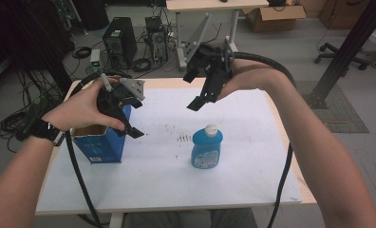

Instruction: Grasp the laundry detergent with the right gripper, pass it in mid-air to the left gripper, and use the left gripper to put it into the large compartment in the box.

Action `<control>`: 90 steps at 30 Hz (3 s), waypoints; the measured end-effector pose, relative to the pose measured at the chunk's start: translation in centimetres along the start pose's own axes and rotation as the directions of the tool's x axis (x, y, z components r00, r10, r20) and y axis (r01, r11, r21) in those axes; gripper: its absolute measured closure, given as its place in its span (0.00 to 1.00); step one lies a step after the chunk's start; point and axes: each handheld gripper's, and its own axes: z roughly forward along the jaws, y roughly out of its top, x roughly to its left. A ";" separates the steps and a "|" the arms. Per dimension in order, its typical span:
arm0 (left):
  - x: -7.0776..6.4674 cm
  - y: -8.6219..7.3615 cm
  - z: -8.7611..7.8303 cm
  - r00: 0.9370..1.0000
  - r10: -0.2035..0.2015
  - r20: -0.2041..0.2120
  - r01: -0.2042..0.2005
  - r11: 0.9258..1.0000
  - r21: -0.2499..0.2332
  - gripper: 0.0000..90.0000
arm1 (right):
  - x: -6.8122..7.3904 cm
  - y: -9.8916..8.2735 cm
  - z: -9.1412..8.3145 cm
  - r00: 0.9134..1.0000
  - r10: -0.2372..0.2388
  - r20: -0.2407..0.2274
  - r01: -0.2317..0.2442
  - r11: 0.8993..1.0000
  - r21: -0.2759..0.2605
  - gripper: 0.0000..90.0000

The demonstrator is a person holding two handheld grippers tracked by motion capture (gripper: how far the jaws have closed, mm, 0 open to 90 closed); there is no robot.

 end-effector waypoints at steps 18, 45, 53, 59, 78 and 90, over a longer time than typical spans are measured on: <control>0.1 0.5 0.9 1.000 -0.003 0.008 0.003 0.999 0.033 0.04 | 0.6 -8.8 -1.7 0.999 0.051 0.007 -0.048 0.966 -0.254 0.02; 0.0 0.6 1.2 1.000 -0.004 0.004 0.004 0.999 0.038 0.04 | 2.1 -17.3 4.2 0.992 0.114 -0.043 -0.122 0.929 -0.349 0.01; -0.1 0.5 1.1 1.000 -0.010 0.007 0.010 0.999 0.035 0.05 | 2.1 -18.8 6.7 0.989 0.140 -0.057 -0.151 0.927 -0.343 0.02; -0.1 0.5 1.3 1.000 -0.007 0.008 0.006 0.999 0.034 0.05 | 2.1 -19.4 8.2 0.987 0.144 -0.072 -0.160 0.926 -0.343 0.03; -0.2 0.7 1.6 1.000 0.002 0.018 -0.003 1.000 0.031 0.05 | 2.2 -20.3 12.1 0.982 0.173 -0.077 -0.189 0.919 -0.346 0.04; -0.2 0.6 1.7 1.000 0.001 0.020 -0.002 1.000 0.031 0.05 | 2.3 -20.1 13.9 0.983 0.172 -0.071 -0.186 0.916 -0.356 0.10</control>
